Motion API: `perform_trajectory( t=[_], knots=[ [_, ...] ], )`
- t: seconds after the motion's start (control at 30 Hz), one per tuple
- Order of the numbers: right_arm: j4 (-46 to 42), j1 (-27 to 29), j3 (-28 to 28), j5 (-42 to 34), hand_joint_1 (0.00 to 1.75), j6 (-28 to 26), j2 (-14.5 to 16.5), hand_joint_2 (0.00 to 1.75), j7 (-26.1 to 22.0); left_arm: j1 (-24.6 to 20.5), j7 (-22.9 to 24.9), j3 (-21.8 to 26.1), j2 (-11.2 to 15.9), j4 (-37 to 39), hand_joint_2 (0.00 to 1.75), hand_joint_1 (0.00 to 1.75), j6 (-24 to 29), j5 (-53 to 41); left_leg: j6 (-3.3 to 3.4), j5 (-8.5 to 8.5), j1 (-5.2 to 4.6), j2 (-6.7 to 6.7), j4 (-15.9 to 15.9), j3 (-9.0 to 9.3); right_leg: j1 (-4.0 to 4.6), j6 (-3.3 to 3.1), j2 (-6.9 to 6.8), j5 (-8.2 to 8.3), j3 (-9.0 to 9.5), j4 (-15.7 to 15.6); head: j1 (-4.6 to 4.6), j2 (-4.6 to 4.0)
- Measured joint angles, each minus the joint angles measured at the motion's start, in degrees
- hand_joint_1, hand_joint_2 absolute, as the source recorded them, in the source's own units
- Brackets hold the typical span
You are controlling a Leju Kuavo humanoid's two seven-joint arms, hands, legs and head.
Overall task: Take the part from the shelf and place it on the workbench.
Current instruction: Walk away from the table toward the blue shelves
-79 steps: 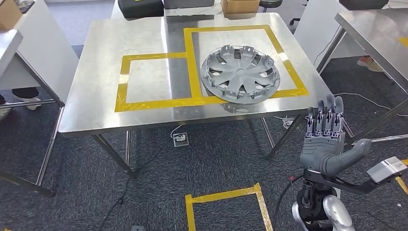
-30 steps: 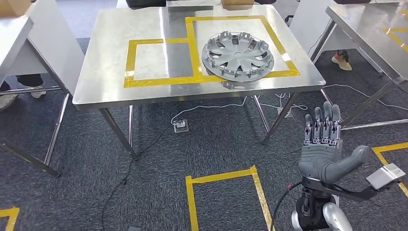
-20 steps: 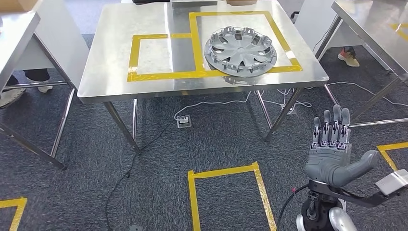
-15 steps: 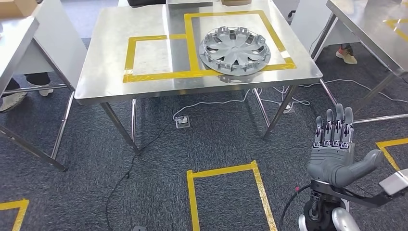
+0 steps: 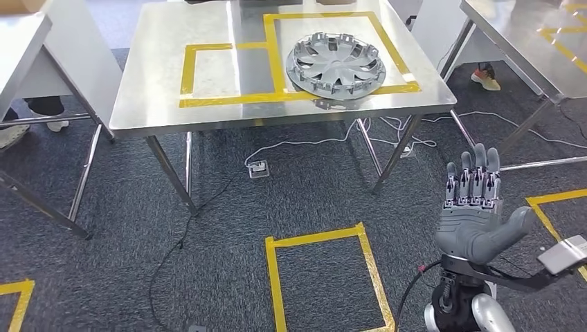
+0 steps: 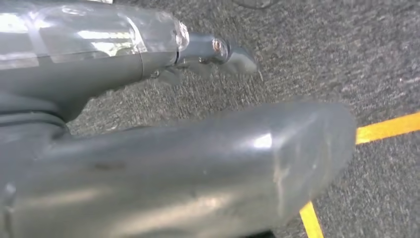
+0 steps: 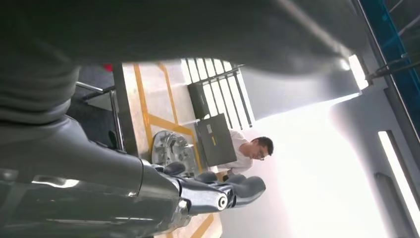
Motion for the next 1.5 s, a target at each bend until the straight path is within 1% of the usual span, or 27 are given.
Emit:
perform_trajectory(
  t=[0.07, 0.1, 0.13, 0.17, 0.23, 0.3, 0.33, 0.43, 0.5, 0.57, 0.6, 0.63, 0.67, 0.73, 0.8, 0.83, 0.93, 0.97, 1.0, 1.1, 1.13, 1.17, 1.2, 1.27, 1.33, 1.43, 1.5],
  knots=[
    [-0.12, 0.07, -0.03, -0.19, 0.0, -0.14, -0.14, 1.75, -0.03, 0.06, -0.1, 0.0, -0.07, 0.01, 0.0, 0.0, -0.01, 0.22, 0.24, 0.58, -0.05, 0.0, 0.04, -0.79, -0.21, 0.57, 0.02, -4.59, -2.22, 7.21, 0.64, 0.0],
    [-0.14, 0.14, -0.03, -0.31, 0.0, -0.14, -0.15, 1.75, -0.07, 0.09, -0.1, 0.0, -0.09, 0.01, 0.0, 0.0, -0.02, 0.26, 0.22, 0.88, -0.08, 0.0, 0.06, -1.19, -0.29, 0.7, 0.02, -5.92, -2.85, 10.01, 0.83, 0.0],
    [-0.14, 0.2, -0.03, -0.42, 0.0, -0.11, -0.15, 1.75, -0.15, 0.12, -0.09, 0.0, -0.11, 0.01, 0.0, 0.0, -0.02, 0.27, 0.15, 1.17, -0.1, -0.01, 0.07, -1.56, -0.32, 0.71, 0.03, -6.17, -2.65, 11.03, 1.0, 0.0],
    [-0.14, 0.25, -0.03, -0.48, 0.0, -0.05, -0.15, 1.75, -0.23, 0.13, -0.09, 0.0, -0.14, 0.01, 0.0, 0.0, -0.02, 0.27, 0.07, 1.43, -0.11, -0.02, 0.08, -1.86, -0.33, 0.6, 0.03, -5.33, -1.45, 9.83, 1.16, 0.0],
    [-0.14, 0.22, -0.03, -0.56, 0.0, 0.28, -0.16, 1.75, -0.38, 0.12, 0.01, 0.0, -0.2, 0.01, 0.0, 0.0, -0.02, 0.3, -0.23, 1.89, -0.11, -0.06, 0.06, -2.21, -0.27, 0.03, 0.06, -2.05, 3.26, 2.09, 1.5, 0.0],
    [-0.11, 0.01, 0.02, -0.54, 0.0, 0.87, -0.16, 1.75, -0.43, 0.07, 0.28, 0.0, -0.28, 0.01, 0.0, 0.0, -0.02, 0.58, -0.74, 2.37, -0.21, -0.02, 0.12, -2.62, -0.01, -0.7, 0.16, -0.25, 6.82, -4.68, 1.62, 0.0],
    [-0.09, -0.1, 0.04, -0.48, 0.0, 1.12, -0.16, 1.75, -0.44, 0.07, 0.4, 0.0, -0.31, 0.01, 0.0, 0.0, -0.04, 0.79, -1.07, 2.64, -0.19, 0.03, 0.13, -2.85, 0.15, -1.0, 0.23, -0.13, 7.35, -6.04, 1.62, 0.0],
    [-0.09, -0.39, 0.14, 0.79, 0.0, 0.96, -0.13, 1.75, -0.78, 0.11, 0.75, 0.0, -0.28, 0.03, 0.0, 0.0, -0.39, 1.23, -2.18, 2.93, -0.12, 0.16, 0.21, -3.34, 0.19, -1.85, 0.18, 0.71, 6.97, -6.6, 1.59, 0.0],
    [-0.19, -0.84, 0.24, 2.68, 0.0, -0.08, -0.07, 0.87, -1.01, 0.1, 0.91, 0.0, -0.26, 0.05, 0.0, 0.0, -0.55, 1.3, -2.7, 0.21, -0.11, 0.14, 3.14, -4.51, -0.01, -2.56, -0.07, 1.61, 6.51, -7.05, 1.06, 0.0],
    [-0.34, -1.12, 0.3, 4.0, 0.0, -1.1, -0.02, 0.0, -1.02, 0.12, 0.84, 0.0, -0.26, 0.05, 0.0, 0.0, -0.56, 1.29, -3.03, -4.46, -0.03, 0.09, 10.06, -7.03, 0.05, -2.94, -0.23, 2.19, 5.62, -6.94, 0.27, 0.0],
    [-0.41, -1.17, 0.33, 4.23, 0.0, -1.4, 0.0, 0.0, -0.93, 0.13, 0.74, 0.0, -0.26, 0.05, 0.0, 0.0, -0.55, 1.3, -3.17, -6.11, -0.02, 0.07, 13.38, -8.12, 0.11, -2.97, -0.28, 2.45, 5.11, -6.78, -0.05, 0.0],
    [-0.47, -1.23, 0.34, 4.3, 0.0, -1.64, 0.02, 0.0, -0.78, 0.14, 0.6, 0.0, -0.27, 0.05, 0.0, 0.0, -0.52, 1.3, -3.25, -6.79, -0.03, 0.06, 15.25, -8.46, 0.16, -2.96, -0.31, 2.68, 4.59, -6.59, -0.28, 0.0],
    [-0.57, -1.31, 0.32, 4.25, 0.0, -1.83, 0.03, 0.0, -0.56, 0.15, 0.41, 0.0, -0.28, 0.05, 0.0, 0.0, -0.48, 1.3, -3.25, -6.39, -0.03, 0.06, 15.04, -7.73, 0.2, -2.9, -0.31, 2.87, 4.11, -6.33, -0.48, 0.0],
    [-0.92, -1.52, 0.12, 3.96, 0.0, -2.13, -0.02, 0.0, -0.05, 0.14, -0.02, 0.0, -0.32, 0.04, 0.0, 0.0, -0.33, 1.29, -2.97, -3.48, -0.04, 0.06, 8.65, -3.24, 0.21, -2.73, -0.3, 3.06, 3.38, -5.67, -0.74, 0.0],
    [-1.38, -1.81, -0.27, 3.73, 0.0, -2.27, -0.17, 0.0, 0.24, 0.08, -0.34, 0.0, -0.37, 0.03, 0.0, 0.0, -0.2, 1.28, -2.4, -1.69, -0.13, -0.02, 1.98, 0.68, 0.37, -2.31, -0.26, 3.17, 2.67, -4.9, -0.82, 0.0],
    [-1.58, -1.92, -0.44, 3.69, 0.0, -2.29, -0.27, 0.0, 0.3, 0.09, -0.39, 0.0, -0.41, 0.03, 0.0, 0.0, -0.14, 1.28, -2.06, -1.52, -0.23, -0.08, 0.5, 1.35, 0.41, -2.03, -0.25, 3.3, 2.37, -4.65, -0.74, 0.0],
    [-2.16, -1.97, -0.95, 3.64, 0.0, -2.34, -0.56, 0.0, 0.4, 0.21, -0.4, 0.01, -0.67, 0.03, 0.0, 0.0, -0.04, 1.23, -1.0, -0.85, -0.31, -0.2, 0.11, 0.85, 0.25, -0.97, -0.18, 3.6, 1.81, -4.41, -0.56, 0.0],
    [-2.41, -1.93, -1.13, 3.66, 0.0, -2.37, -0.67, 0.0, 0.41, 0.19, -0.39, 0.01, -0.79, 0.03, 0.0, 0.0, -0.03, 1.21, -0.61, -0.52, -0.21, -0.2, -0.01, 0.62, 0.18, -0.59, -0.13, 2.83, 1.46, -3.67, -0.48, 0.0],
    [-2.66, -1.89, -1.27, 3.68, 0.0, -2.43, -0.78, 0.0, 0.41, 0.14, -0.37, 0.01, -0.91, 0.03, 0.0, 0.0, -0.02, 1.19, -0.27, -0.19, -0.08, -0.17, -0.13, 0.32, 0.09, -0.22, -0.07, 1.3, 0.72, -1.81, -0.26, 0.0],
    [-3.0, -1.47, -1.42, 3.71, 0.0, -2.64, -0.94, 0.0, 0.41, 0.15, -0.31, 0.0, -1.13, 0.03, 0.0, 0.0, 0.08, 1.2, 0.14, 0.54, -0.05, -0.13, -0.13, -0.72, -0.28, 0.63, -0.02, -4.89, -2.85, 8.58, 0.58, 0.0],
    [-3.0, -1.28, -1.42, 3.71, 0.0, -2.68, -0.94, 0.0, 0.41, 0.17, -0.29, 0.0, -1.14, 0.03, 0.0, 0.0, 0.11, 1.21, 0.11, 0.79, -0.06, -0.12, -0.12, -1.04, -0.36, 0.72, -0.02, -5.71, -3.35, 10.79, 0.71, 0.0],
    [-3.01, -1.14, -1.42, 3.71, 0.0, -2.73, -0.94, 0.0, 0.41, 0.18, -0.27, 0.0, -1.15, 0.03, 0.0, 0.0, 0.14, 1.22, 0.04, 1.02, -0.07, -0.11, -0.12, -1.3, -0.41, 0.73, -0.02, -5.46, -2.89, 10.97, 0.83, 0.0],
    [-3.05, -1.08, -1.43, 3.71, 0.0, -2.78, -0.94, 0.0, 0.41, 0.18, -0.25, 0.0, -1.16, 0.03, 0.0, 0.0, 0.15, 1.22, -0.07, 1.2, -0.06, -0.11, -0.11, -1.48, -0.42, 0.63, -0.02, -4.19, -1.34, 8.83, 0.98, 0.0],
    [-3.26, -1.08, -1.47, 3.71, 0.0, -2.84, -0.95, 0.0, 0.41, 0.16, -0.19, 0.0, -1.23, 0.03, 0.0, 0.0, 0.15, 1.23, -0.4, 1.5, -0.11, -0.1, -0.1, -1.63, -0.36, 0.19, -0.01, -0.89, 3.36, 0.76, 1.32, 0.0],
    [-3.53, -1.08, -1.5, 3.73, 0.0, -2.86, -0.97, 0.0, 0.41, 0.12, -0.14, 0.0, -1.31, 0.03, 0.0, 0.0, 0.15, 1.23, -0.93, 1.83, -0.26, -0.05, -0.01, -1.93, -0.15, -0.46, 0.04, 0.39, 6.18, -4.86, 1.53, 0.0],
    [-3.77, -0.99, -1.49, 3.74, 0.0, -2.89, -0.98, 0.0, 0.41, 0.15, -0.07, 0.0, -1.38, 0.04, 0.0, 0.0, 0.15, 1.23, -1.92, 2.26, -0.24, 0.12, -0.06, -2.38, -0.03, -1.49, 0.07, 0.66, 6.23, -6.13, 1.54, 0.0],
    [-3.91, -1.0, -1.48, 3.75, 0.0, -2.89, -0.96, 0.0, 0.41, 0.14, -0.07, 0.0, -1.38, 0.04, 0.0, 0.0, 0.14, 1.21, -2.42, 0.56, -0.17, 0.13, 1.85, -3.24, -0.16, -2.25, -0.08, 1.32, 6.16, -6.7, 1.25, 0.0]
  ],
)
